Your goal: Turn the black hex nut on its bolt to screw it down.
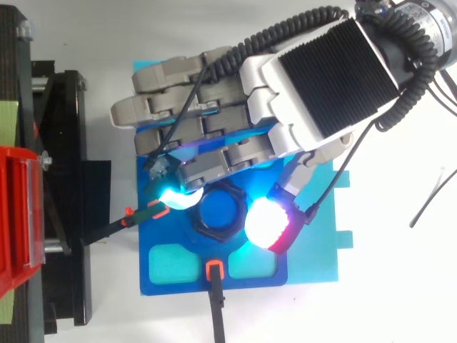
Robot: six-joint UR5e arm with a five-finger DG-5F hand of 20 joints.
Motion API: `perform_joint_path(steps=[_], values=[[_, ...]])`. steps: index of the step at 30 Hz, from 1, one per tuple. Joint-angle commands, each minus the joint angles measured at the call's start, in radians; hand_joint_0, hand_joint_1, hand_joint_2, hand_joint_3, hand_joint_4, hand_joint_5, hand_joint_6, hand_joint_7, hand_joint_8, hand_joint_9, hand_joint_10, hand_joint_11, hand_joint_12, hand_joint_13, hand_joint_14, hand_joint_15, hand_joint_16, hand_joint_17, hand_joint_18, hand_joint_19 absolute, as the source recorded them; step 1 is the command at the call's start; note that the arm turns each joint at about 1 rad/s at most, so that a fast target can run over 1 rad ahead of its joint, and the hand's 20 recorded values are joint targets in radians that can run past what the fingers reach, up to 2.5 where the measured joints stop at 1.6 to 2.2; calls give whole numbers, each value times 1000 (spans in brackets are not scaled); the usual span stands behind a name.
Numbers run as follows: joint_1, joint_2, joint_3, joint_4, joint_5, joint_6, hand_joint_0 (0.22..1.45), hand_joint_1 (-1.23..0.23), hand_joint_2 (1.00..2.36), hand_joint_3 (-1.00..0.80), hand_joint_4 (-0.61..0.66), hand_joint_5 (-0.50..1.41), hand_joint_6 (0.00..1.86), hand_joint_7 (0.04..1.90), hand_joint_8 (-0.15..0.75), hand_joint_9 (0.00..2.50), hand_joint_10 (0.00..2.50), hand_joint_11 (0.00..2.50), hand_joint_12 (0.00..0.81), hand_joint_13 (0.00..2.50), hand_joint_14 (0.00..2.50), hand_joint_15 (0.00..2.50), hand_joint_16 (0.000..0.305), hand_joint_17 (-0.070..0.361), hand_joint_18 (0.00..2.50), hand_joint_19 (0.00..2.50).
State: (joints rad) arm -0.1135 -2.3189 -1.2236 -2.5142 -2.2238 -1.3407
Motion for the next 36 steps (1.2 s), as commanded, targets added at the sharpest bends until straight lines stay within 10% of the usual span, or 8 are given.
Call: perform_joint_path(steps=[1, 15, 27, 36], values=[[-6, 1, 0, 2, -10, 0, 499, -439, 1000, -500, 269, -110, 500, 1146, 315, 490, 5, 208, 372, 166, 0, 0, 51, 114, 51, 107], [-40, -39, 1, 23, -50, 2, 501, -439, 1000, -500, 272, -110, 500, 1146, 314, 491, 5, 207, 370, 167, 0, 0, 50, 113, 54, 108], [-41, -42, 99, 21, -132, 74, 502, -440, 1000, -500, 268, -111, 501, 1143, 315, 491, 5, 208, 370, 165, 0, 0, 50, 112, 54, 104], [-34, -40, 101, 35, -131, 74, 500, -439, 1000, -500, 270, -111, 500, 1140, 315, 486, 7, 200, 369, 164, 0, 0, 50, 112, 45, 110]])
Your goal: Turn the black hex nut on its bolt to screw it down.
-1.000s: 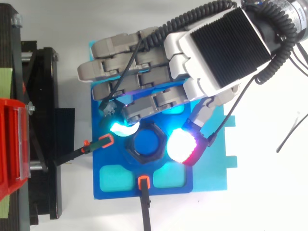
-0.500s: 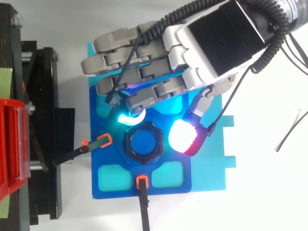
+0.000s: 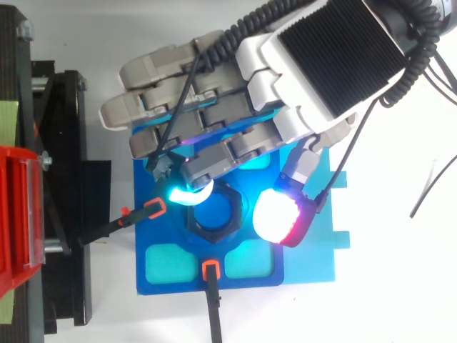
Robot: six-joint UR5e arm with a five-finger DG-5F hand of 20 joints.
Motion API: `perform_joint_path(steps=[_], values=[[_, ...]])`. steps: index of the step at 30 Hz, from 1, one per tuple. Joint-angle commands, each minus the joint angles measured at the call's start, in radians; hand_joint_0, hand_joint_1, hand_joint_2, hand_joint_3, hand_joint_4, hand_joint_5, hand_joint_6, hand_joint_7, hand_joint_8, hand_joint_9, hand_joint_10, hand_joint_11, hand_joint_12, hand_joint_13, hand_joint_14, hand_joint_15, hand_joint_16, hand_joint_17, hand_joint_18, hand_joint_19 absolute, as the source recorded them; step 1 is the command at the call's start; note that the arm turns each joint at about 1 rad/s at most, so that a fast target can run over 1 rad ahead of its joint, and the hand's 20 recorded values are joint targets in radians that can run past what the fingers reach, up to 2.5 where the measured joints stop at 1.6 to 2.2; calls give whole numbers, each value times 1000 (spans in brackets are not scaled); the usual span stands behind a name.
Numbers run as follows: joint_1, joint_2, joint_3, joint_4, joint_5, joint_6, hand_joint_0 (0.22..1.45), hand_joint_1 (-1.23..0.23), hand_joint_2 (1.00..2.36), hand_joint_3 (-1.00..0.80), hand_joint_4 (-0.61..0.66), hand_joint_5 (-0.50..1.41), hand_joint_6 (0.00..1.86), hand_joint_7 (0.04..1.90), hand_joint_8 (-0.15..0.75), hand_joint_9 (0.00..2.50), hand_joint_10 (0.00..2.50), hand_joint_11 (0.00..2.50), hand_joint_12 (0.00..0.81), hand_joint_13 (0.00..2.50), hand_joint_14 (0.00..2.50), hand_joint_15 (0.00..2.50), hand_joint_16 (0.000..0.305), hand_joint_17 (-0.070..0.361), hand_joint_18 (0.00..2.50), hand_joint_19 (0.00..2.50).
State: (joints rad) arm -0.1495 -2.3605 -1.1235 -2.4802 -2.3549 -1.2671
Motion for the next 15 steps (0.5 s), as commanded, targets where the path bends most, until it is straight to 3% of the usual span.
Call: perform_joint_path(steps=[1, 4, 7, 10, 12, 13, 15], values=[[5, 1, 1, 1, 0, 0, 500, -438, 1000, -500, 265, -112, 500, 1134, 315, 485, 5, 205, 369, 160, 2, 0, 50, 112, 42, 109], [11, 0, 1, 3, 2, 2, 498, -437, 1000, -500, 264, -113, 501, 1130, 316, 483, 5, 212, 371, 156, 0, 0, 50, 112, 35, 106], [25, 0, 1, 3, 25, 0, 497, -438, 1000, -500, 270, -114, 501, 1128, 314, 477, 5, 198, 371, 145, 0, 0, 50, 113, 28, 105], [53, -2, 1, 0, 80, -8, 495, -437, 1000, -500, 271, -114, 501, 1122, 314, 476, 5, 203, 372, 145, 0, 0, 51, 114, 24, 105], [62, -5, 1, 0, 95, -11, 495, -437, 1000, -500, 271, -115, 501, 1121, 313, 475, 5, 206, 372, 144, 0, 0, 51, 114, 24, 100], [77, -19, -1, 4, 112, -12, 495, -437, 1000, -500, 273, -115, 501, 1120, 312, 476, 5, 204, 372, 144, 0, 0, 51, 114, 23, 105], [85, -29, -1, 6, 118, -12, 494, -437, 1000, -500, 273, -115, 501, 1121, 313, 477, 5, 212, 372, 144, 0, 0, 51, 114, 23, 97]])
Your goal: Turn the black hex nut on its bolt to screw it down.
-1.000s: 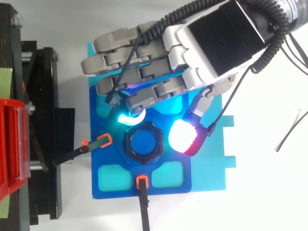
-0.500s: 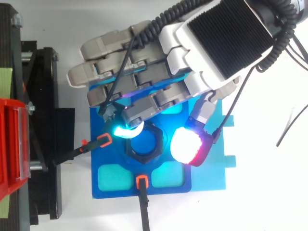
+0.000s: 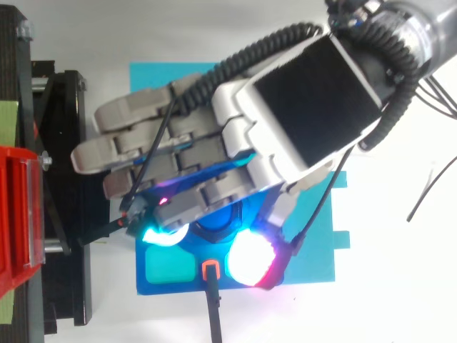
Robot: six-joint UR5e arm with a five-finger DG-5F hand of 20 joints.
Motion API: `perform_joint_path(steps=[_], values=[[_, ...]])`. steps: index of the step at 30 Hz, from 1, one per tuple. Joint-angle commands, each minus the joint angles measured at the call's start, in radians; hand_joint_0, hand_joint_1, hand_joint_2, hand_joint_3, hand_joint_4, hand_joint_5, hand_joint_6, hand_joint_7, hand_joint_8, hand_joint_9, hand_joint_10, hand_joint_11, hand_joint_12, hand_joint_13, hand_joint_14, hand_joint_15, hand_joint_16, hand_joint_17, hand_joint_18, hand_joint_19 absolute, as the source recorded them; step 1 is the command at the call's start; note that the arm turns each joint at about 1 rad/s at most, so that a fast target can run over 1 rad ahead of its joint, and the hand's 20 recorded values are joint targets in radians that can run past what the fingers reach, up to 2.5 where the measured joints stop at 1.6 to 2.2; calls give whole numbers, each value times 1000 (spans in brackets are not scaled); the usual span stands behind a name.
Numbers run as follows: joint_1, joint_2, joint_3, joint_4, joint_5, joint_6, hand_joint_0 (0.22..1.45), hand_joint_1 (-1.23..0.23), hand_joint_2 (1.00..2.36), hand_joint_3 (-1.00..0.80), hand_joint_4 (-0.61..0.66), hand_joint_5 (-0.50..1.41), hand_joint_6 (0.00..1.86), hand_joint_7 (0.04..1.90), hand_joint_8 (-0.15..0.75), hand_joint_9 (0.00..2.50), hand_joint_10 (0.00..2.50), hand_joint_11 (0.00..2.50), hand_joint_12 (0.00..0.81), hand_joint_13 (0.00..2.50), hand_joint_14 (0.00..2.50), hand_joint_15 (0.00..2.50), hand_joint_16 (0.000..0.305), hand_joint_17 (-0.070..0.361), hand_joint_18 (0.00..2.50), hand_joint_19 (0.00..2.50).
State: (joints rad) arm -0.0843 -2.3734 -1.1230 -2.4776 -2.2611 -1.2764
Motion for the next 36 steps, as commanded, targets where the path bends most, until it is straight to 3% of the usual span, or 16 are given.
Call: perform_joint_path(steps=[1, 10, 15, 26, 36], values=[[26, -32, 0, 8, 34, -1, 495, -437, 1000, -500, 271, -115, 500, 1122, 313, 476, 5, 211, 372, 143, 0, 0, 51, 114, 21, 94], [63, -32, -14, -4, 80, -7, 495, -437, 1000, -500, 266, -106, 500, 1163, 314, 474, 5, 210, 372, 144, 0, 0, 51, 115, 18, 97], [75, -32, -57, 17, 106, -7, 497, -437, 1000, -500, 246, -112, 573, 1078, 314, 478, 5, 216, 371, 146, 1, 0, 51, 114, 22, 95], [77, -32, -46, 32, 104, 2, 500, -439, 1000, -500, 254, -115, 606, 1032, 315, 489, 5, 223, 369, 147, 0, 0, 50, 112, 17, 99], [71, -32, -23, 17, 69, 2, 502, -438, 1000, -500, 246, -115, 597, 1048, 313, 485, 5, 206, 368, 150, 0, 0, 50, 112, 9, 106]])
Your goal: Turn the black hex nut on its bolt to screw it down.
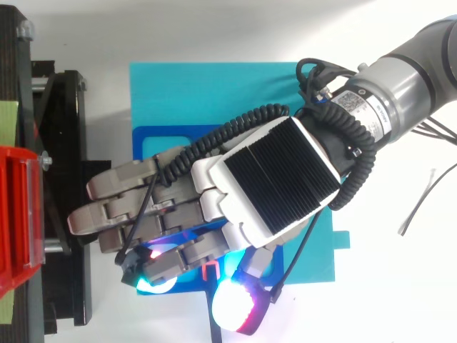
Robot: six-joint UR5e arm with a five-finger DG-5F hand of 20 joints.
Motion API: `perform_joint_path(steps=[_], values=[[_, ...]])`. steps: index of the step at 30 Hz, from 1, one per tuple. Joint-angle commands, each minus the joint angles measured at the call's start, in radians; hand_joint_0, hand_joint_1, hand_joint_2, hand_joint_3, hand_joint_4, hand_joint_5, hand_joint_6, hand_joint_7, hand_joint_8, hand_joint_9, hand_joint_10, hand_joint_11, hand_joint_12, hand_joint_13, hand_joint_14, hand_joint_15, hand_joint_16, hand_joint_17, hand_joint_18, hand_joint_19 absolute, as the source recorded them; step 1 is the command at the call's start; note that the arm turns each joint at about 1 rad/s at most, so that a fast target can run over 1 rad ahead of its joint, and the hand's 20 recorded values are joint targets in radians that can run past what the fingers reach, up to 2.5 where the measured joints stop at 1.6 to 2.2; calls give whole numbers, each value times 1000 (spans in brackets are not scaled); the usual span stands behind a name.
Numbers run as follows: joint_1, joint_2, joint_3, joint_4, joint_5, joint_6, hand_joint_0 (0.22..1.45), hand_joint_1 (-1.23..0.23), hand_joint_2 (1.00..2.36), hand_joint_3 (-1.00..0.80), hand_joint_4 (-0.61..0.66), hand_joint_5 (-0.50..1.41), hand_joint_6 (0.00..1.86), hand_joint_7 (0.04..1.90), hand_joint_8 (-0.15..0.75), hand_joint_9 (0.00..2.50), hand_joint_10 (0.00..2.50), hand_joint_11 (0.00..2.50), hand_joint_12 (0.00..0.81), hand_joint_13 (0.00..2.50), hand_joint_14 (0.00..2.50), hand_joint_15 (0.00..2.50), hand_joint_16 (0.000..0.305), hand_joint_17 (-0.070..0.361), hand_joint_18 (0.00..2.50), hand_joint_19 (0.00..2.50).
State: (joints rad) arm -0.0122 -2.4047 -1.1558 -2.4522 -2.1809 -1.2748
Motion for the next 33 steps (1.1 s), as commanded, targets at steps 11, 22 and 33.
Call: perform_joint_path(steps=[11, 22, 33], values=[[-22, 1, 30, -24, -43, 0, 504, -439, 1000, -500, 260, -116, 604, 1036, 313, 485, 5, 214, 365, 154, 0, 0, 49, 111, 8, 106], [-43, -1, 64, -54, -77, -2, 505, -440, 1000, -500, 256, -115, 606, 1026, 314, 487, 5, 213, 366, 156, 0, 0, 49, 110, 9, 99], [-55, 1, 64, -68, -106, 0, 506, -441, 1000, -500, 263, -116, 618, 1013, 315, 489, 5, 214, 365, 157, 0, 0, 48, 108, 13, 95]])
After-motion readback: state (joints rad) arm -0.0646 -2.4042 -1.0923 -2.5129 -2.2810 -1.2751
